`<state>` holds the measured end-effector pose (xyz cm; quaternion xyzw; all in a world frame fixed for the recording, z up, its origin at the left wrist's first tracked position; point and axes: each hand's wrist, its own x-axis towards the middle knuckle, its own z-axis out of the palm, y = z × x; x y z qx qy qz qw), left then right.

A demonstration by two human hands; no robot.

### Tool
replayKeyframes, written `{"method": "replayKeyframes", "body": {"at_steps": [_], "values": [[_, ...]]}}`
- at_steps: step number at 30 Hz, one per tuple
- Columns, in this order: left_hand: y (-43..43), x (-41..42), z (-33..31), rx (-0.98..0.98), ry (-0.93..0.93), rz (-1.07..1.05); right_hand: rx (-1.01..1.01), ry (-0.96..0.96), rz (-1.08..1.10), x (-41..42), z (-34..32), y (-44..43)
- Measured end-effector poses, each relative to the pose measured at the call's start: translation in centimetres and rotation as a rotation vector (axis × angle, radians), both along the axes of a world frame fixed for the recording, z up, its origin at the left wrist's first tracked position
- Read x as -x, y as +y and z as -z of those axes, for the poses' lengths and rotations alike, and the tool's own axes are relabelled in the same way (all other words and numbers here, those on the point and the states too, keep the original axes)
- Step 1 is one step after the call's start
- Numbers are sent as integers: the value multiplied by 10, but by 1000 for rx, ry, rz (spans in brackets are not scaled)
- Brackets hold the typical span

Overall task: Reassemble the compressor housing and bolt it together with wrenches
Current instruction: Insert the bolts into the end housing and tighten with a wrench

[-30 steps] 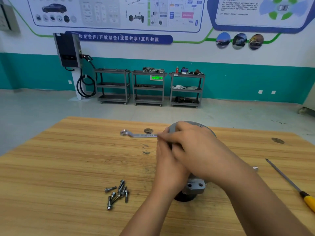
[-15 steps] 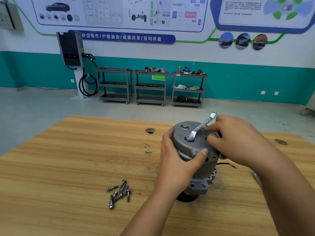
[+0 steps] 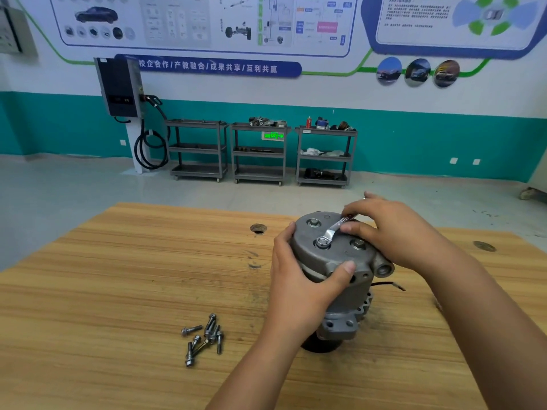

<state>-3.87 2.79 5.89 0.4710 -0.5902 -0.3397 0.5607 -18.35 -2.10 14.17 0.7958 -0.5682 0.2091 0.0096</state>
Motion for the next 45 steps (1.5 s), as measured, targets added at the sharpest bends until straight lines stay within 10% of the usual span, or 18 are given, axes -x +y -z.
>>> {"method": "replayKeyframes", "body": {"at_steps": [16, 45], "values": [[-43, -53, -21, -69, -482, 341, 108, -89, -68, 15, 3, -1], [-48, -45, -1, 31, -244, 254, 60, -89, -175, 17, -6, -6]]}}
